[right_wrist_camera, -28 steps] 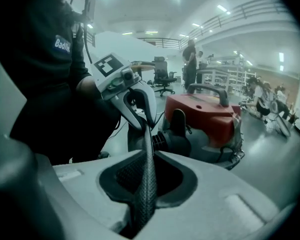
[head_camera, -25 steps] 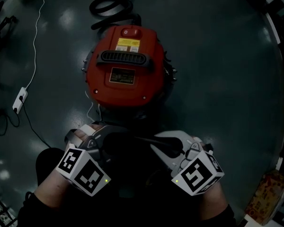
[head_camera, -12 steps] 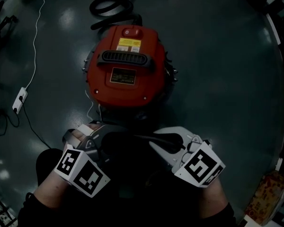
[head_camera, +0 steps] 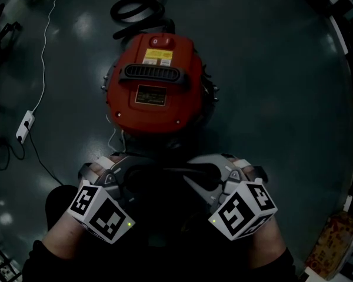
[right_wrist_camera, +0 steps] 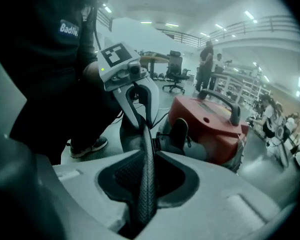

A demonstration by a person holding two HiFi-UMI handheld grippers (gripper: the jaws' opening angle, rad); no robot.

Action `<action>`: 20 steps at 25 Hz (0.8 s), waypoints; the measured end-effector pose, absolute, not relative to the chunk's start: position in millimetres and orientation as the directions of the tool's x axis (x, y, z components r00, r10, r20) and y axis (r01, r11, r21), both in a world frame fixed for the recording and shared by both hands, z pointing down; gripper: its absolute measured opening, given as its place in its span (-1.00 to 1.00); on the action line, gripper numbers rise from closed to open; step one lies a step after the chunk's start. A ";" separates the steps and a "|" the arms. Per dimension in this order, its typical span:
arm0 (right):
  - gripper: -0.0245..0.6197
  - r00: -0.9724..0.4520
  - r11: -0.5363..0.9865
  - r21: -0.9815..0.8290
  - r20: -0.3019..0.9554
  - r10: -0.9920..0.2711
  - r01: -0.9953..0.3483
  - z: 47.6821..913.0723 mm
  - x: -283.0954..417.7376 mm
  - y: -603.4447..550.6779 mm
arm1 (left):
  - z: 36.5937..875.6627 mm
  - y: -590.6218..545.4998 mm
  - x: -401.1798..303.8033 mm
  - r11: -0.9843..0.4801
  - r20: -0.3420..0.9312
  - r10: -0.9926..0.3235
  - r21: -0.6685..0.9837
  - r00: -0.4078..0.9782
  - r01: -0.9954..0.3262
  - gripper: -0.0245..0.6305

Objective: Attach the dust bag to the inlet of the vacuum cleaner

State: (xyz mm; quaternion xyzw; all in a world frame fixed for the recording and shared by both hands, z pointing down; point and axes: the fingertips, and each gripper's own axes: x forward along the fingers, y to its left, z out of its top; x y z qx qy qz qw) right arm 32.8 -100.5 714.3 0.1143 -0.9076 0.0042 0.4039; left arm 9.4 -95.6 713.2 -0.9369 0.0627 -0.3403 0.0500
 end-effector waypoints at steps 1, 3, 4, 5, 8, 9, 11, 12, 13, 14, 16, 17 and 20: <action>-0.71 -0.648 0.976 0.086 0.736 -0.197 -0.199 714.3 31.6 -101.3 | 713.4 -95.2 8.4 -0.986 0.628 -0.161 -0.141 0.761 -0.092 -0.76; -0.71 -0.657 0.976 0.070 0.729 -0.192 -0.208 714.0 31.2 -102.5 | 713.5 -95.8 8.1 -0.982 0.631 -0.177 -0.170 0.756 -0.088 -0.75; -0.71 -0.664 0.972 0.057 0.721 -0.198 -0.228 713.9 31.8 -102.8 | 713.3 -96.7 8.9 -0.978 0.636 -0.183 -0.193 0.749 -0.075 -0.75; -0.71 -0.672 0.966 0.040 0.711 -0.207 -0.255 714.0 32.9 -103.0 | 712.8 -97.9 10.2 -0.975 0.643 -0.187 -0.214 0.743 -0.059 -0.75; -0.72 -0.690 0.943 -0.014 0.686 -0.232 -0.332 714.8 37.3 -102.1 | 711.3 -101.8 14.5 -0.971 0.652 -0.181 -0.236 0.736 -0.030 -0.75; -0.73 -0.692 0.938 -0.026 0.682 -0.235 -0.344 715.0 38.3 -101.8 | 711.3 -102.9 15.5 -0.973 0.651 -0.176 -0.230 0.738 -0.030 -0.74; -0.73 -0.694 0.934 -0.034 0.679 -0.239 -0.356 714.7 38.9 -101.7 | 711.8 -104.0 16.6 -0.977 0.643 -0.168 -0.211 0.747 -0.039 -0.74; -0.73 -0.692 0.933 -0.034 0.680 -0.241 -0.358 714.7 38.8 -101.8 | 711.9 -104.0 16.5 -0.979 0.639 -0.167 -0.200 0.751 -0.048 -0.75; -0.72 -0.689 0.932 -0.032 0.683 -0.242 -0.360 715.3 38.8 -102.0 | 711.9 -103.8 16.1 -0.980 0.637 -0.167 -0.190 0.753 -0.057 -0.75; -0.71 -0.685 0.932 -0.027 0.686 -0.245 -0.361 716.9 39.2 -102.2 | 712.1 -103.5 15.6 -0.981 0.636 -0.166 -0.181 0.754 -0.064 -0.75; -0.69 -0.677 0.933 -0.018 0.693 -0.248 -0.360 721.1 40.3 -102.1 | 712.6 -102.6 14.6 -0.984 0.637 -0.161 -0.167 0.754 -0.069 -0.73; -0.68 -0.674 0.932 -0.018 0.695 -0.249 -0.363 722.2 40.5 -102.1 | 712.7 -102.2 14.1 -0.984 0.638 -0.158 -0.163 0.754 -0.069 -0.72; -0.56 -0.665 0.926 -0.023 0.703 -0.252 -0.376 724.3 41.5 -101.2 | 711.3 -102.9 12.4 -0.985 0.639 -0.158 -0.156 0.753 -0.073 -0.61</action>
